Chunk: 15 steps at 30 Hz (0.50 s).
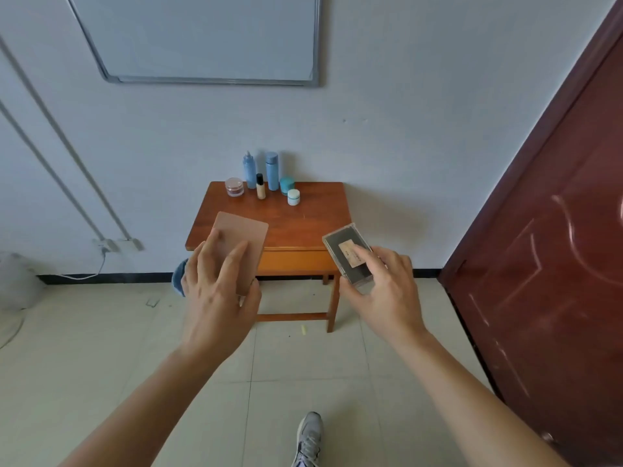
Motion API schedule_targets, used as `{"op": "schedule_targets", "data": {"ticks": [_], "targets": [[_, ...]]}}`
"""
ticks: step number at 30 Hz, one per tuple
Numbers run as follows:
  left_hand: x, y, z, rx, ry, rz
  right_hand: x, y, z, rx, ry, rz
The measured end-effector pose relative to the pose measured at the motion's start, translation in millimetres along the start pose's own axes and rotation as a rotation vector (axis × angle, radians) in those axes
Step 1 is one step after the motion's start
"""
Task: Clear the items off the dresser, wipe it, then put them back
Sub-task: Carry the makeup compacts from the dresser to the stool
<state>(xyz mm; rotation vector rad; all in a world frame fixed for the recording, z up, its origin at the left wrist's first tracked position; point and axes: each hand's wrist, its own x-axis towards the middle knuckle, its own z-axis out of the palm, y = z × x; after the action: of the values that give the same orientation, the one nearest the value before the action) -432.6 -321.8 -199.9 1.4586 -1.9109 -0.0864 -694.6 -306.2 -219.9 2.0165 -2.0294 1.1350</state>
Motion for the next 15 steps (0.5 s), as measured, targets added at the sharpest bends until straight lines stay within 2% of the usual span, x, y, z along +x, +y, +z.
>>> {"op": "schedule_targets", "data": {"ticks": [15], "targets": [[242.4, -103.6, 98.4, 0.102, -0.108, -0.045, 240.0, 26.5, 175.6, -0.006, -0.082, 0.033]]}}
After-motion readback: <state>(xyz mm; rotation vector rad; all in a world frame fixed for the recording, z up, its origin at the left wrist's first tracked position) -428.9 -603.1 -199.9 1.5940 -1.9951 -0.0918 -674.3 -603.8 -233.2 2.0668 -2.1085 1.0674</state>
